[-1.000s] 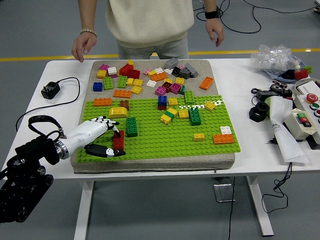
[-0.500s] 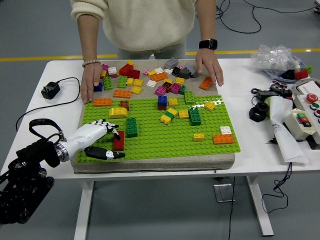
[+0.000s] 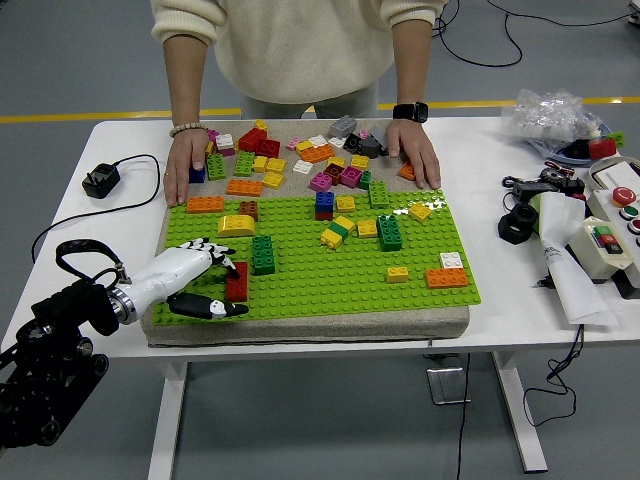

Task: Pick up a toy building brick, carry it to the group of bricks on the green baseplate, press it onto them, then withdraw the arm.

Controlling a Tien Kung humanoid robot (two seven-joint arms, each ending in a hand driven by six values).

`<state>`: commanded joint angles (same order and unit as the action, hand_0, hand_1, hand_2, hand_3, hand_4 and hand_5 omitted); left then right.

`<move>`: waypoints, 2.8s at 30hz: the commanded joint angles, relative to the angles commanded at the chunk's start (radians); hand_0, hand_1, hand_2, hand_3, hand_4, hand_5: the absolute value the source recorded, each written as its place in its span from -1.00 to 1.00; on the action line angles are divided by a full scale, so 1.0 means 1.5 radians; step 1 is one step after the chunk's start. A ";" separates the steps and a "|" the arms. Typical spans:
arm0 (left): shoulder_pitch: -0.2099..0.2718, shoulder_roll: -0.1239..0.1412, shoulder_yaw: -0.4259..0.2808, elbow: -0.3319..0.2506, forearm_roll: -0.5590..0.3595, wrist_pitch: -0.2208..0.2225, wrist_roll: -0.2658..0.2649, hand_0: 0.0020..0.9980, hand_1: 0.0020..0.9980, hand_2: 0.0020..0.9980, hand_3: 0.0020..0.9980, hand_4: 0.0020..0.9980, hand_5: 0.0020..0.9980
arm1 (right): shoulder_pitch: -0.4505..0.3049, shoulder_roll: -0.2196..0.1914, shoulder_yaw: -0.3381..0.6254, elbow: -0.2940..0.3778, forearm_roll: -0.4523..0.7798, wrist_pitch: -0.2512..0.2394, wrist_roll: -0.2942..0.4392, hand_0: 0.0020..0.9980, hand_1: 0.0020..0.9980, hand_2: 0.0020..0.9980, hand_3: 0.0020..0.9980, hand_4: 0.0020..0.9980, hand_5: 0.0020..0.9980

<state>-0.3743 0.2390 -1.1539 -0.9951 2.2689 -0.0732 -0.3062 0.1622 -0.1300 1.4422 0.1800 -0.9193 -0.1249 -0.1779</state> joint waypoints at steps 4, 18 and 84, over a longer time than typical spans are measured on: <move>0.005 0.002 -0.001 -0.006 0.000 -0.002 -0.002 1.00 0.88 0.88 0.28 1.00 0.62 | 0.000 0.000 0.001 0.000 -0.001 0.000 0.000 0.59 0.42 0.51 0.43 0.82 0.11; 0.010 -0.005 0.002 -0.006 0.000 -0.001 -0.001 1.00 0.87 0.87 0.25 1.00 0.58 | -0.001 0.000 0.000 0.000 -0.001 0.001 -0.001 0.59 0.42 0.51 0.43 0.82 0.10; -0.073 -0.018 -0.132 0.037 0.000 -0.085 -0.046 1.00 0.74 0.60 0.80 1.00 -0.58 | 0.002 0.002 -0.006 0.000 0.003 -0.004 0.003 0.59 0.42 0.51 0.43 0.82 0.11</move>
<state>-0.4833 0.2125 -1.3524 -0.9399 2.2689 -0.2011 -0.3747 0.1648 -0.1268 1.4337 0.1800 -0.9145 -0.1306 -0.1740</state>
